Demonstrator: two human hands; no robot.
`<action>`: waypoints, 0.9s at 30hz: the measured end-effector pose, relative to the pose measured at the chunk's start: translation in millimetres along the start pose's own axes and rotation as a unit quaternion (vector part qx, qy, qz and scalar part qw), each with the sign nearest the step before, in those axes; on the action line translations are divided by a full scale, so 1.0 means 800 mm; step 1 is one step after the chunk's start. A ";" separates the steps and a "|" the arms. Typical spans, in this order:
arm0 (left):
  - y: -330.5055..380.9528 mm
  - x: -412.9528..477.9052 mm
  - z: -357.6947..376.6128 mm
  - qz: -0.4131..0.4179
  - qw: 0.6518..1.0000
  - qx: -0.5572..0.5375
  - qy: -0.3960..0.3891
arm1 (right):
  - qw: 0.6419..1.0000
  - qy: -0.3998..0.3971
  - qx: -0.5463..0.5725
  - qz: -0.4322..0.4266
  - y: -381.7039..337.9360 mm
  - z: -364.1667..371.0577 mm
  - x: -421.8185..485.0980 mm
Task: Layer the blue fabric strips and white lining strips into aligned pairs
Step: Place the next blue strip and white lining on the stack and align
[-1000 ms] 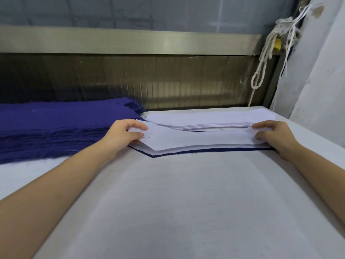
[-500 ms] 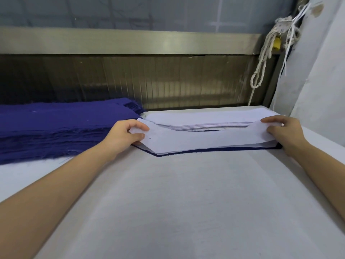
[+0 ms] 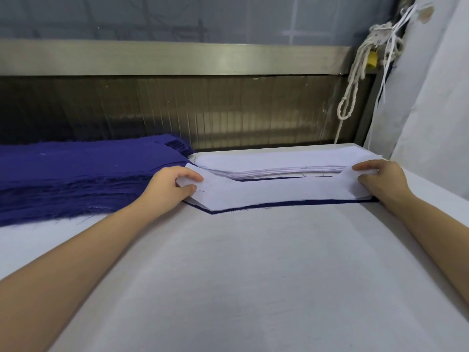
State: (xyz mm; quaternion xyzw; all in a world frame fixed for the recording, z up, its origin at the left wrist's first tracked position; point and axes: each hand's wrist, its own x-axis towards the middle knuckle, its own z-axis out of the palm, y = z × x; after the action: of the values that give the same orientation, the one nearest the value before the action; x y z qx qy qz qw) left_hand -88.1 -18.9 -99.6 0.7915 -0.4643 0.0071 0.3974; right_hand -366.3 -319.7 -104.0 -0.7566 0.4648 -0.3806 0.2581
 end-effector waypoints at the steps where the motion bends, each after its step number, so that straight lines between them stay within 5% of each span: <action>1: 0.000 0.000 0.000 0.002 1.000 0.004 0.003 | 1.000 0.000 0.005 -0.001 0.000 0.000 0.000; 27: -0.006 -0.001 0.005 0.043 0.994 0.101 0.004 | 0.999 0.013 -0.032 -0.019 0.002 0.001 0.001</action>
State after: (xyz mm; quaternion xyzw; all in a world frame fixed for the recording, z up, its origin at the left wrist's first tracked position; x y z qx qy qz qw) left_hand -86.4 -19.9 -105.6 0.8071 -0.4932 0.0740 0.3160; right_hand -366.1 -321.5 -105.8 -0.7677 0.4658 -0.3807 0.2206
